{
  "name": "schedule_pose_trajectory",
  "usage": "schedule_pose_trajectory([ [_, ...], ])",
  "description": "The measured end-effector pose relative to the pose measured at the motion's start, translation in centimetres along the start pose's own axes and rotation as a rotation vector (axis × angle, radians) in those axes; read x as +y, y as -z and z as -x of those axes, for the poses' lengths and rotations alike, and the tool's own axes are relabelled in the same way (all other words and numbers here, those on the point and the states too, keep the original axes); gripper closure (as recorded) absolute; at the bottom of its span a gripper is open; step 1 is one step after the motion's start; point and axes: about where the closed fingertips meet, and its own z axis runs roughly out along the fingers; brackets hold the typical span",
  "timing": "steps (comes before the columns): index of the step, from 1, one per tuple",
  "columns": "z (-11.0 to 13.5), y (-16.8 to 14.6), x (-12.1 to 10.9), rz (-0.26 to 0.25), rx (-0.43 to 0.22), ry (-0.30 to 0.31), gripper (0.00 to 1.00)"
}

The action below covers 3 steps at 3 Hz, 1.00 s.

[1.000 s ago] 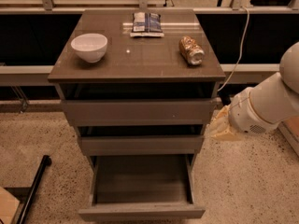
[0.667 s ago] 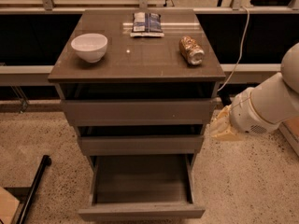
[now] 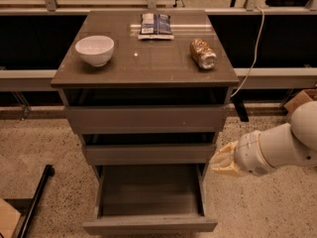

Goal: Close bottom drawer

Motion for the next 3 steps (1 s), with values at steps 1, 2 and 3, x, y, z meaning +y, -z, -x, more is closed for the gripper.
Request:
schedule_pose_trajectory([
  [1, -4.6, -6.7, 0.7, 0.030, -0.137, 0.009, 1.00],
  [2, -4.6, -6.7, 0.7, 0.030, -0.138, 0.009, 1.00],
  [3, -5.7, -9.9, 0.5, 0.048, -0.190, 0.004, 1.00],
])
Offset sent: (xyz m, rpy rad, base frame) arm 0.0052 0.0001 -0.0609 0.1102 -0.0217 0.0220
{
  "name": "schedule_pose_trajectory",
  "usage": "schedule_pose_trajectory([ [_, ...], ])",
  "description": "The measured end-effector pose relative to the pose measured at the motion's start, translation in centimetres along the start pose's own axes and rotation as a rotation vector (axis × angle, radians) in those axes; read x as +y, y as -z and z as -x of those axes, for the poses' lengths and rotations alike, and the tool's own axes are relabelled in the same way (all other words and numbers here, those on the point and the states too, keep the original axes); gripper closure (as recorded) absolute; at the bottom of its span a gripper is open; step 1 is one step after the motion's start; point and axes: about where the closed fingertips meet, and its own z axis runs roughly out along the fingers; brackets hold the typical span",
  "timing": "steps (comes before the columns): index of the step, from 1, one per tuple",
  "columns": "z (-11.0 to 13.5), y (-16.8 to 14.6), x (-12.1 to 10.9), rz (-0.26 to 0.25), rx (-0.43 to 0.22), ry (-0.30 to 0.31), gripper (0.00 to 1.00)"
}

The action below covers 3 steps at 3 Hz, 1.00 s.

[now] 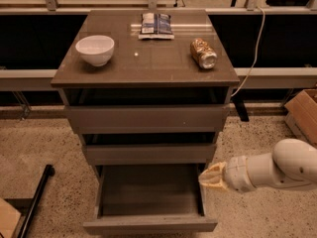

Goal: Close bottom drawer

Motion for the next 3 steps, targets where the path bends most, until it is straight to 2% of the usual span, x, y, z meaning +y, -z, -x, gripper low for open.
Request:
schedule_pose_trajectory([
  [2, -7.7, -7.9, -0.1, 0.078, -0.038, -0.034, 1.00],
  [3, -8.1, -8.8, 0.4, 0.099, -0.037, -0.040, 1.00],
])
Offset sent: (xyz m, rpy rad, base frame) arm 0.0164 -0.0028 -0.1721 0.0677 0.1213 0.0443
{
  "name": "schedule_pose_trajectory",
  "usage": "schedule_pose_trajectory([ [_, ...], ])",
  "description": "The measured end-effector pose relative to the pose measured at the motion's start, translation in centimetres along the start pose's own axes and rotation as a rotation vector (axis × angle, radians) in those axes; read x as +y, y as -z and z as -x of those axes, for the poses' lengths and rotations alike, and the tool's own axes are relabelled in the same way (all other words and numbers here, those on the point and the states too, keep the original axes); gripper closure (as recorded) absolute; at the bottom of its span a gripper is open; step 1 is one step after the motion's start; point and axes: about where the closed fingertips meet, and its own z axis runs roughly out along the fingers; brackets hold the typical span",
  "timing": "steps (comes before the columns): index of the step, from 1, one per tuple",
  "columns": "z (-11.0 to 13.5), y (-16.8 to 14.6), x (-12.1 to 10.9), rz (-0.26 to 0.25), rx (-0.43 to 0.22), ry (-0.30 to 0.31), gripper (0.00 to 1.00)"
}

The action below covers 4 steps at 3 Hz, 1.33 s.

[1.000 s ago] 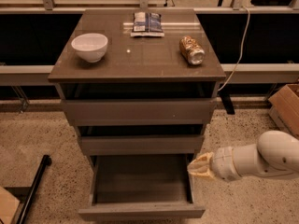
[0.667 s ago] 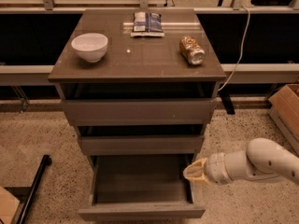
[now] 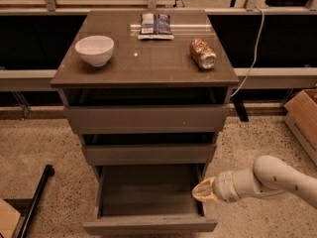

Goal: Close bottom drawer

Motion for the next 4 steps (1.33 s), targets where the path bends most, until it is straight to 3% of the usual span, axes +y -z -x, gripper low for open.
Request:
schedule_pose_trajectory([
  [1, -0.3, -1.0, 0.3, 0.038, 0.025, 0.015, 1.00],
  [4, -14.8, -11.3, 3.1, 0.165, 0.020, -0.179, 1.00],
])
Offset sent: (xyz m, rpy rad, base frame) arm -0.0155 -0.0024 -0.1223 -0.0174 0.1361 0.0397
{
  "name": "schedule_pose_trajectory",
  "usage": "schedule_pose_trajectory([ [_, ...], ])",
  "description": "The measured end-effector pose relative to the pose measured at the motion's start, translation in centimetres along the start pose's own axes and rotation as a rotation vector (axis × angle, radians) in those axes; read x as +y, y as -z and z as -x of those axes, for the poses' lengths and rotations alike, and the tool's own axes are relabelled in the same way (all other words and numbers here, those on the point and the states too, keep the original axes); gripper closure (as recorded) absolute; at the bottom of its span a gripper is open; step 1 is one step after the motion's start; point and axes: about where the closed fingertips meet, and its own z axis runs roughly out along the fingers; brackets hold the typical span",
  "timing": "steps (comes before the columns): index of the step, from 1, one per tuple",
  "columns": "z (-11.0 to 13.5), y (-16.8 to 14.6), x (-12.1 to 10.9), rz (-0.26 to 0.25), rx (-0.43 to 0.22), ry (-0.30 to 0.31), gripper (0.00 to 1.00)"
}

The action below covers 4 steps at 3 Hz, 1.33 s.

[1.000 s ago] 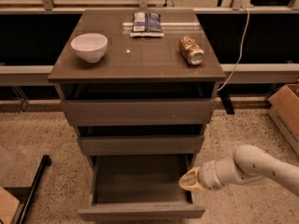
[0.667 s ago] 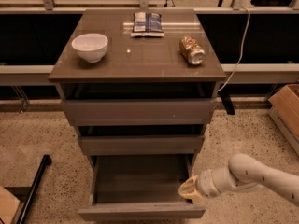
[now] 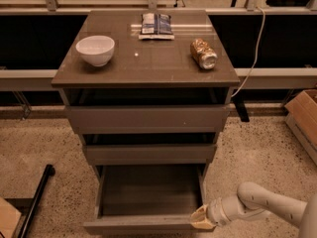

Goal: Close bottom drawer

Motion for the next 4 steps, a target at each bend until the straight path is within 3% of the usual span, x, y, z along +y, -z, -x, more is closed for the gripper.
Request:
schedule_pose_trajectory([
  [1, 0.0, -0.1, 0.1, 0.002, -0.001, -0.001, 1.00],
  [2, -0.7, -2.2, -0.1, 0.015, -0.009, 0.016, 1.00],
  [4, -5.6, -7.5, -1.5, 0.035, -0.042, -0.043, 1.00],
])
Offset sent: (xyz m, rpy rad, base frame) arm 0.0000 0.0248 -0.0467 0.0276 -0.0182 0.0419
